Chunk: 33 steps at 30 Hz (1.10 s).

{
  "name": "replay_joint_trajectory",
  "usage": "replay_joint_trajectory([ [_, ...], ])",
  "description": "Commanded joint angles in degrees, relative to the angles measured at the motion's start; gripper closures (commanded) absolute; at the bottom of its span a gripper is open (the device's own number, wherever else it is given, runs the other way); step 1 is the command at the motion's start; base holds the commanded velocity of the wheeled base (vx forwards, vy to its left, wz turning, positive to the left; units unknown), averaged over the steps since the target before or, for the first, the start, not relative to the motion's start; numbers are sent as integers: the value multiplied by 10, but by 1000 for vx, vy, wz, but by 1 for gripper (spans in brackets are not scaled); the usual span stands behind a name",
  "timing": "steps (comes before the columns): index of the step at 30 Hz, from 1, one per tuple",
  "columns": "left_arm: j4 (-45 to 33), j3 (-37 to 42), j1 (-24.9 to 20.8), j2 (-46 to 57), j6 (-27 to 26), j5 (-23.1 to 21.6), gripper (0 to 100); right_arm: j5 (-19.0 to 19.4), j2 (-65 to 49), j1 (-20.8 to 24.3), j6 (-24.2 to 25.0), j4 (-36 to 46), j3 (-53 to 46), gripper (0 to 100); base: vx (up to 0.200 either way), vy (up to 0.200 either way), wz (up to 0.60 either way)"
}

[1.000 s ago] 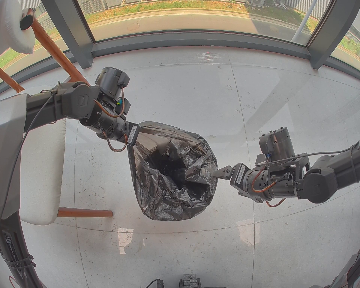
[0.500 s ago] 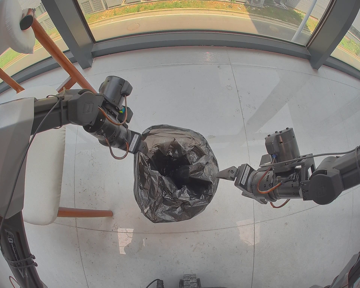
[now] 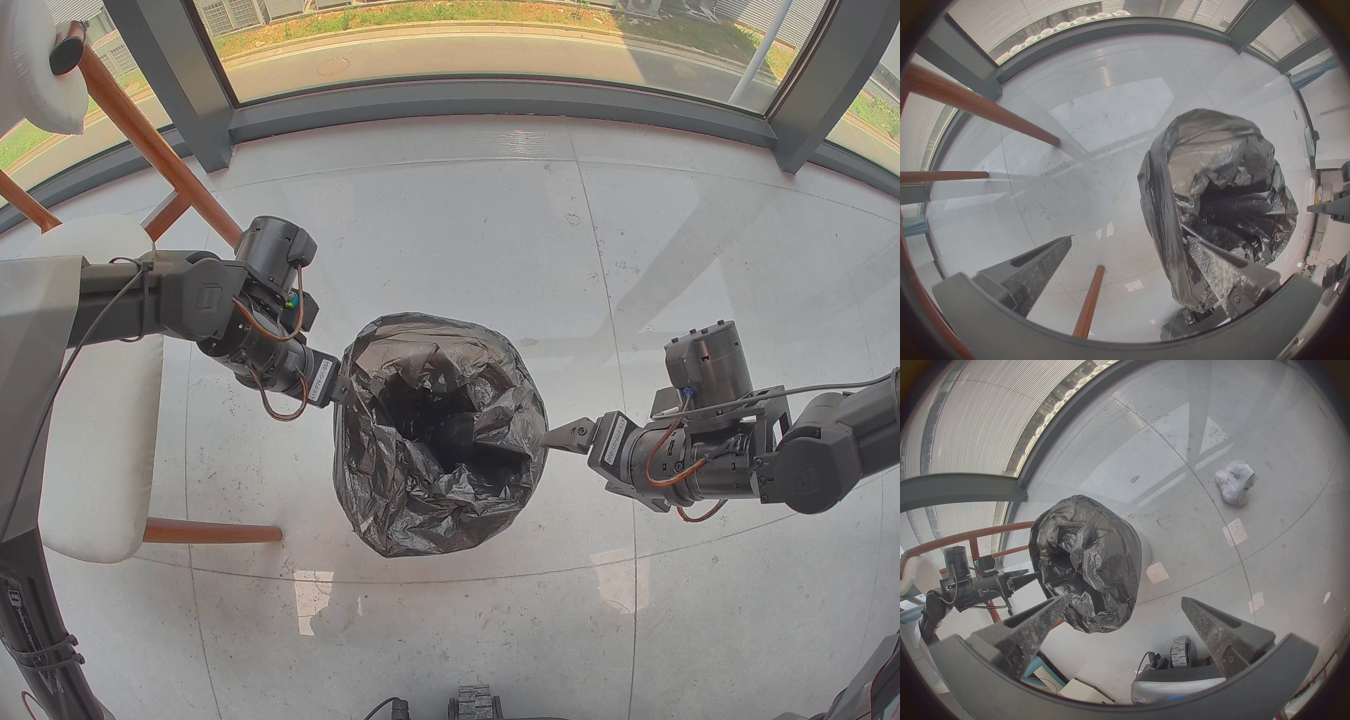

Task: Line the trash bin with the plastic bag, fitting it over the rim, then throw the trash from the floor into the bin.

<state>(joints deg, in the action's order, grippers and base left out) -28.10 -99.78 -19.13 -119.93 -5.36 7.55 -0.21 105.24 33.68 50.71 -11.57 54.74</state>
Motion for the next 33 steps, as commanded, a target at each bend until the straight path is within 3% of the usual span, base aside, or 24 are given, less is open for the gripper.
replay_joint_trajectory([
  [1, 0, 8, -2, -7, 4, 0, 0, -1, -1, 1, 0, 0, 0, 0, 0, 0, 0],
  [19, -1, 23, 41, 4, 3, 2, 0, -1, -2, -5, -2, 0, 1, 0, 0, 0, 0],
  [21, -3, 25, 35, 27, 11, -8, 0, -1, -1, -26, -11, 0, 2, 0, 0, 0, 0],
  [27, -4, 42, -4, 109, 35, -51, 0, -1, 5, -109, -99, 0, -2, 0, 0, 0, 0],
  [33, 0, 106, -46, 201, 73, -75, 0, 7, 4, -201, -174, -1, -38, 0, 0, 0, 0],
])
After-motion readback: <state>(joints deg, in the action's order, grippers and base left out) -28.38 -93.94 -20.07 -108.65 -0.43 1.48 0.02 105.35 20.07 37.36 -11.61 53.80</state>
